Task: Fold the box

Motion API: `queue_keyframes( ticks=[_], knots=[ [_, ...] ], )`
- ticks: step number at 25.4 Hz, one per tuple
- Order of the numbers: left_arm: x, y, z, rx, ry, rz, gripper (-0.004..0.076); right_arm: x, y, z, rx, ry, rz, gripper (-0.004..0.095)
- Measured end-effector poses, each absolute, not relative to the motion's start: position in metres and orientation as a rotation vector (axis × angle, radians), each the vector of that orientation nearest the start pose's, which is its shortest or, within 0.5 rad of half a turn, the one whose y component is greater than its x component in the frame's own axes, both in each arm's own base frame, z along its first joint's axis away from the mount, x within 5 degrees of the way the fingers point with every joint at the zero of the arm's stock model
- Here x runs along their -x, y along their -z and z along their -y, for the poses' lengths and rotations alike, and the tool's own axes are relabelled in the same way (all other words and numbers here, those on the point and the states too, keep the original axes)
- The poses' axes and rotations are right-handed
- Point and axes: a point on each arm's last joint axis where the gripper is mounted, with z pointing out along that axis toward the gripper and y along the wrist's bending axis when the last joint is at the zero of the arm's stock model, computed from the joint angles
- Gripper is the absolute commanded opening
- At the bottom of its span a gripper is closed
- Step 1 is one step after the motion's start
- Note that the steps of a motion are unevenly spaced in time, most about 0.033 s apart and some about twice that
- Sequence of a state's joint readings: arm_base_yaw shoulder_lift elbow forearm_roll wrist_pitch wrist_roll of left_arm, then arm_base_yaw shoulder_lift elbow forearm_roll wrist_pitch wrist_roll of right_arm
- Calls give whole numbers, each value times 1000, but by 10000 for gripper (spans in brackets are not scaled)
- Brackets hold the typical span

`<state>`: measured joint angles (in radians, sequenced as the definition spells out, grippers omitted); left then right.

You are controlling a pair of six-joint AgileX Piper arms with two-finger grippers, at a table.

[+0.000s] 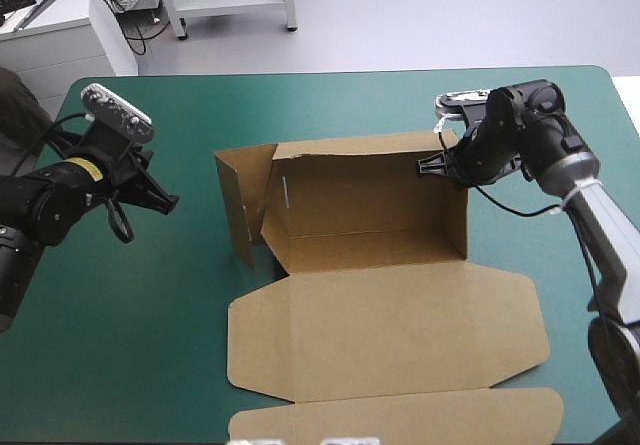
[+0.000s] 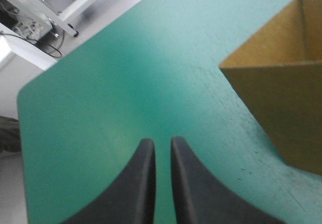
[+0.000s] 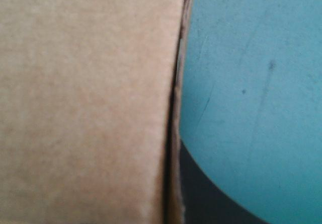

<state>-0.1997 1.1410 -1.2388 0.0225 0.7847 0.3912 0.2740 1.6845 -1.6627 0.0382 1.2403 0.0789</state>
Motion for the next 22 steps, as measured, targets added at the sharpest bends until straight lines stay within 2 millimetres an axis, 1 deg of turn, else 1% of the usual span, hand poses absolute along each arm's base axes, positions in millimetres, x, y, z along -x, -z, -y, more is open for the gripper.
queue_keyframes(
  ticks=[1, 2, 3, 4, 5, 6, 10, 11, 12, 13, 15, 16, 19, 22],
  knots=[
    [-229, -405, 44, -634, -123, -2092, 23, -350, -347, -99, 265, -157, -2757, -20],
    [-221, -393, 43, -627, -97, -2105, 23, -364, -342, -100, 276, -167, -2751, -20],
    [-216, -388, 42, -622, -86, -2107, 23, -369, -340, -100, 284, -166, -2749, -20],
    [-204, -380, 41, -607, -62, -2095, 23, -379, -334, -102, 294, -164, -2746, -20],
    [-196, -378, 40, -596, -50, -2079, 23, -386, -330, -103, 296, -163, -2731, -20],
    [-177, -373, 39, -568, -17, -2043, 23, -398, -320, -106, 294, -162, -2708, -20],
    [-141, -364, 36, -508, 56, -1962, 22, -421, -295, -109, 279, -170, -2672, -20],
    [-129, -361, 34, -494, 66, -1932, 18, -423, -285, -110, 275, -180, -2705, -20],
    [-121, -358, 33, -488, 71, -1916, 8, -424, -274, -111, 277, -186, -2754, -20],
    [-112, -357, 31, -481, 74, -1891, -10, -427, -268, -112, 278, -187, -2762, -19],
    [-97, -346, 28, -475, 73, -1869, -10, -426, -267, -113, 297, -186, -2764, -19],
    [-85, -337, 26, -471, 75, -1856, -10, -425, -267, -117, 322, -162, -2761, -19],
    [-71, -321, 23, -444, 88, -1850, -10, -422, -269, -123, 361, -99, -2748, -19],
    [-59, -309, 18, -408, 58, -1842, -10, -419, -269, -130, 398, -53, -2738, -19]
  ],
)
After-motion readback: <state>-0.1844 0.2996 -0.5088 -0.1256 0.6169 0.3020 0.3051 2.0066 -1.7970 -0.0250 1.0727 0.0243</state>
